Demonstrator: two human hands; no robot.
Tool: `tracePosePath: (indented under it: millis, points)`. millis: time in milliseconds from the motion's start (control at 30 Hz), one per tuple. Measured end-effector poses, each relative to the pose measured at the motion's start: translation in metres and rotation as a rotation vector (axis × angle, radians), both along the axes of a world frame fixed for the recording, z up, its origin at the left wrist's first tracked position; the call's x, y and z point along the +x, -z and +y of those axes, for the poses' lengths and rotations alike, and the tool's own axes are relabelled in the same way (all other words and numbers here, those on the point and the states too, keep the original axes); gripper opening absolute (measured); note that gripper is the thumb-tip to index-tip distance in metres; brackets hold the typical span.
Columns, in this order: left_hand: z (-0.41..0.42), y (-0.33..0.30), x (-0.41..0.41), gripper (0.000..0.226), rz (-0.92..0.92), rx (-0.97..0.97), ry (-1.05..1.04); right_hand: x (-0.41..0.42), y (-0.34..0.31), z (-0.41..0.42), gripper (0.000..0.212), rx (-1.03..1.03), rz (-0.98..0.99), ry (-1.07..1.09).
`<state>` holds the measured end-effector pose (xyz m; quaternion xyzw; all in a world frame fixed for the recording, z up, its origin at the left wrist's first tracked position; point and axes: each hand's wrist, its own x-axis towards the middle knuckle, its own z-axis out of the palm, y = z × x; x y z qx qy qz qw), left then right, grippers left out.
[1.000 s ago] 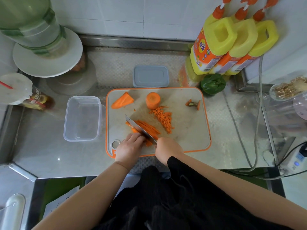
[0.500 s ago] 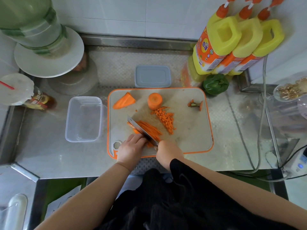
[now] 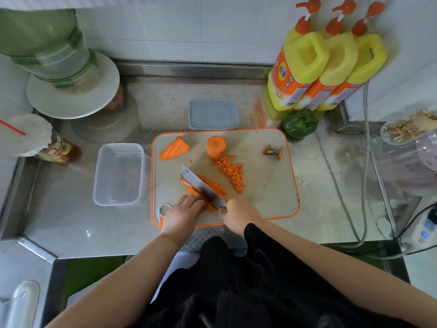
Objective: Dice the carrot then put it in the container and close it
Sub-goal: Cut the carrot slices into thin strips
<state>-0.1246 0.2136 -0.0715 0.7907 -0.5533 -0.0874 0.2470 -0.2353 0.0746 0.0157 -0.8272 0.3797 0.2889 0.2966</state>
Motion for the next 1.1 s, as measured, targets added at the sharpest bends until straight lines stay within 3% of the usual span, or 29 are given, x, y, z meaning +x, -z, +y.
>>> tracePosePath:
  millis: [867, 1100]
  points:
    - [-0.002, 0.003, 0.004, 0.032, 0.004, -0.031, 0.001, -0.003, -0.009, -0.004, 0.03, 0.013, 0.057, -0.074]
    - [-0.002, 0.001, 0.003, 0.032, 0.001, -0.094, -0.009, 0.007, -0.012, -0.006, 0.015, -0.028, 0.086, -0.104]
